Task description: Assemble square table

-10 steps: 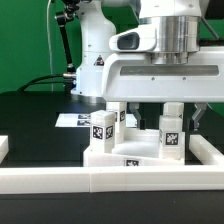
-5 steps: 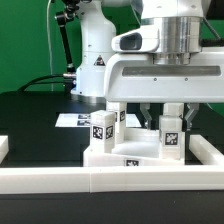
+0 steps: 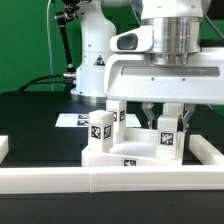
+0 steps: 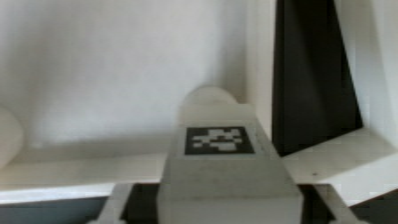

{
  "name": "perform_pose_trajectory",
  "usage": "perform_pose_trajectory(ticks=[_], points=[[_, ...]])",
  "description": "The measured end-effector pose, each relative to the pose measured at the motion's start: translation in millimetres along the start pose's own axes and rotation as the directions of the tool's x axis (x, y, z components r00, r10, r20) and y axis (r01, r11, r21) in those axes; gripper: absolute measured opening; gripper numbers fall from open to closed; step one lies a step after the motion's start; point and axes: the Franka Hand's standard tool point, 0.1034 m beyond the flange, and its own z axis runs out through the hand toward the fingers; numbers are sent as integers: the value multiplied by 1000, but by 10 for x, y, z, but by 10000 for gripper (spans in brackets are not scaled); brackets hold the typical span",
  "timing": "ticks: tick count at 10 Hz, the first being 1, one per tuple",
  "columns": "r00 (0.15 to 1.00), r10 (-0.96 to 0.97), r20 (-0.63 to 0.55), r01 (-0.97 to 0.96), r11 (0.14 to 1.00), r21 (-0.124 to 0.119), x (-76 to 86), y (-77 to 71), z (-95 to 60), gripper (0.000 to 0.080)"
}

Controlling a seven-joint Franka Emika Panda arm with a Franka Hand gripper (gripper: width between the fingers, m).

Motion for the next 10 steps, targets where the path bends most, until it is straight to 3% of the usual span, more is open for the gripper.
perform_pose_trajectory(ticks=[2, 4, 10], points=[[995, 100, 0, -100, 995, 0, 0, 1, 0, 289], [947, 322, 3, -322, 947, 19, 5, 22, -1, 290], [613, 790, 22, -790, 613, 20, -12, -12, 2, 290]])
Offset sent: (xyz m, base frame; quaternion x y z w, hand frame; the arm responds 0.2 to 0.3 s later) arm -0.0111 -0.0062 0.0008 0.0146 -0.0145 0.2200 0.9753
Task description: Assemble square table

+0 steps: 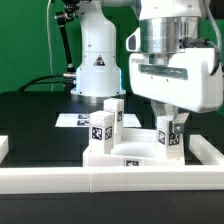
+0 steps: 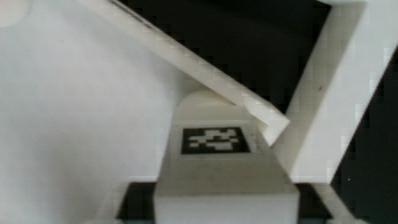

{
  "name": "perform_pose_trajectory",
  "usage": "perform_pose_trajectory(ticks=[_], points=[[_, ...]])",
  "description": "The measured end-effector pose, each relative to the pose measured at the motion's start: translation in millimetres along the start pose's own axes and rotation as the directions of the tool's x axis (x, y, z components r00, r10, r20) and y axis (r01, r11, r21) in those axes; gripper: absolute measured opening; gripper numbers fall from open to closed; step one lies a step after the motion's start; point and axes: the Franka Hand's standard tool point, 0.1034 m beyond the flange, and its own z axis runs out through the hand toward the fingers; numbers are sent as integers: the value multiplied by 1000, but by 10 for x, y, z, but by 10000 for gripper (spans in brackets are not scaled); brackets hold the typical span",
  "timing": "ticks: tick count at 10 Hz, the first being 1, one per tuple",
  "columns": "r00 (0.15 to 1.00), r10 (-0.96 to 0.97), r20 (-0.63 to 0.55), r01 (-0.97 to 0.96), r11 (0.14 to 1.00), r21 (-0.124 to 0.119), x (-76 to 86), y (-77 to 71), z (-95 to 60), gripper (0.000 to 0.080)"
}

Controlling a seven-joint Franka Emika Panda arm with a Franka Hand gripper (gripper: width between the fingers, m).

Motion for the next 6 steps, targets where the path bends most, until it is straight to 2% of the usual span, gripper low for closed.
perform_pose_trajectory(ticks=[3, 4, 6], points=[[968, 250, 19, -250, 968, 0, 13, -3, -5, 290], [962, 274, 20, -274, 962, -1, 9, -3, -3, 290], [906, 423, 29, -423, 906, -2, -10, -11, 0, 290]])
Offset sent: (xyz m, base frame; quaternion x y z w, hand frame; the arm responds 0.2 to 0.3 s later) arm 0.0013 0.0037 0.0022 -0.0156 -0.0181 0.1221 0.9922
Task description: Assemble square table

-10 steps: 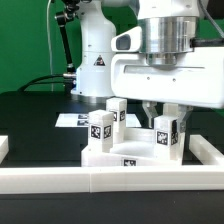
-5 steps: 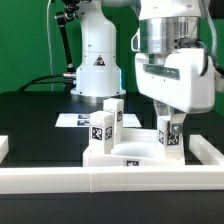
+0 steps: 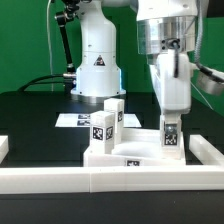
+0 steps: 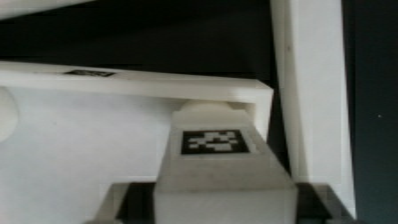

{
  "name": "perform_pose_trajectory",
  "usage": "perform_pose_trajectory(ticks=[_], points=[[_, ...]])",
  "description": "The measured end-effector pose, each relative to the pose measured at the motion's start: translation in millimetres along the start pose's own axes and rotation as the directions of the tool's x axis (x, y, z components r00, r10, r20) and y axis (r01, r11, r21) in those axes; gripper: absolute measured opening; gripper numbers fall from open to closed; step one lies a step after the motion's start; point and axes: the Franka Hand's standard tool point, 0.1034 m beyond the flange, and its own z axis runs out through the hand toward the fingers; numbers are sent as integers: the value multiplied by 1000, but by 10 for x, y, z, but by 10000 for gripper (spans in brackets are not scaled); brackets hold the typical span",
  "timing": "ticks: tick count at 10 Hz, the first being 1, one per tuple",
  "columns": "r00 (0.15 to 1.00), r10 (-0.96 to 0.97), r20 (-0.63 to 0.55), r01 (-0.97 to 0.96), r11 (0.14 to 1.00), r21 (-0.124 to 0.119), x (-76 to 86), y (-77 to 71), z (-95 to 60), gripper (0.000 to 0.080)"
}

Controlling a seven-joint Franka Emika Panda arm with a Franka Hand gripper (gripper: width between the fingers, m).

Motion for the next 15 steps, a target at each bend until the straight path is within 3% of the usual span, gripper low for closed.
perform_pose_trajectory(ticks=[1, 2, 3, 4, 5, 8, 9, 10, 13, 15], points=[[999, -32, 0, 32, 999, 1, 0, -1, 0, 290], [999, -54, -1, 54, 999, 0, 2, 1, 5, 372], [998, -56, -1, 56, 998, -1, -2, 5, 10, 508], [991, -137, 0, 137, 991, -2, -20, 12, 13, 508], [969, -247, 1, 247, 969, -2, -46, 15, 13, 619], [874, -485, 6, 485, 874, 6, -124, 18, 11, 648], [857, -515, -9, 515, 857, 38, -121, -17, 12, 648], [833, -553, -22, 554, 831, 52, -92, -13, 32, 649], [715, -699, -31, 699, 713, 44, -81, -14, 37, 649], [565, -823, -51, 825, 565, 19, -73, -11, 45, 649]])
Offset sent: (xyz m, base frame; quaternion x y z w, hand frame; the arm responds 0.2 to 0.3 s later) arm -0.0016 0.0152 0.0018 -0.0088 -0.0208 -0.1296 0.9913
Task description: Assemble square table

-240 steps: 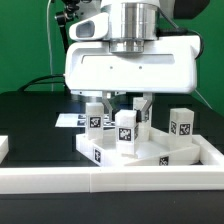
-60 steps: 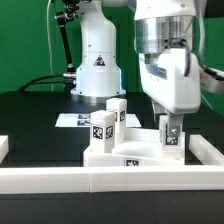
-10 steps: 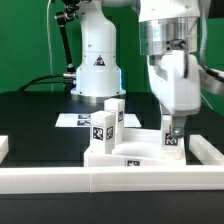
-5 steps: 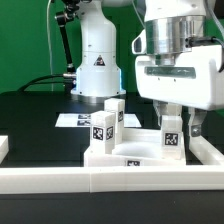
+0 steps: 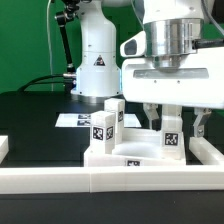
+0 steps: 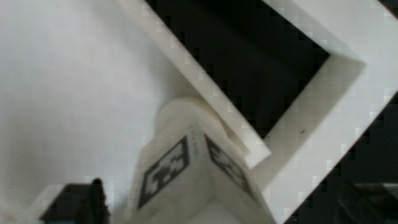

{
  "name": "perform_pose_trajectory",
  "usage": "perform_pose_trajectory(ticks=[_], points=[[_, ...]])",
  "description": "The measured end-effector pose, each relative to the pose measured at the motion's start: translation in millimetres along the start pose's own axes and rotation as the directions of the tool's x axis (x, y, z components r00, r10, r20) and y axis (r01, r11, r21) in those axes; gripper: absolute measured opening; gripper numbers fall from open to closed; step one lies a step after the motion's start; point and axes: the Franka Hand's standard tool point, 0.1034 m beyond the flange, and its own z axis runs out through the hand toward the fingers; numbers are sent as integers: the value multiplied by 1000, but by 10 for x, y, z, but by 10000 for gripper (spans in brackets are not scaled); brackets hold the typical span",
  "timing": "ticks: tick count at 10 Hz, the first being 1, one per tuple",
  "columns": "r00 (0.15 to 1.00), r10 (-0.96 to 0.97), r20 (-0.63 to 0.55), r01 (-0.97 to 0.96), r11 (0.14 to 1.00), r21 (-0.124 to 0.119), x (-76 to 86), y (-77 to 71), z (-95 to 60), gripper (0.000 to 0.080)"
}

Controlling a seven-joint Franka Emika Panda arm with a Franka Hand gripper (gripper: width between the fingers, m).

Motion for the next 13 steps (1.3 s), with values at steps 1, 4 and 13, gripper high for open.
perform_pose_trajectory(ticks=[1, 4, 13], points=[[999, -52, -4, 52, 999, -5, -5, -4, 1, 649], [960, -281, -12, 280, 960, -29, 6, -19, -15, 649], [860, -511, -12, 510, 860, -33, 97, -16, -50, 390]])
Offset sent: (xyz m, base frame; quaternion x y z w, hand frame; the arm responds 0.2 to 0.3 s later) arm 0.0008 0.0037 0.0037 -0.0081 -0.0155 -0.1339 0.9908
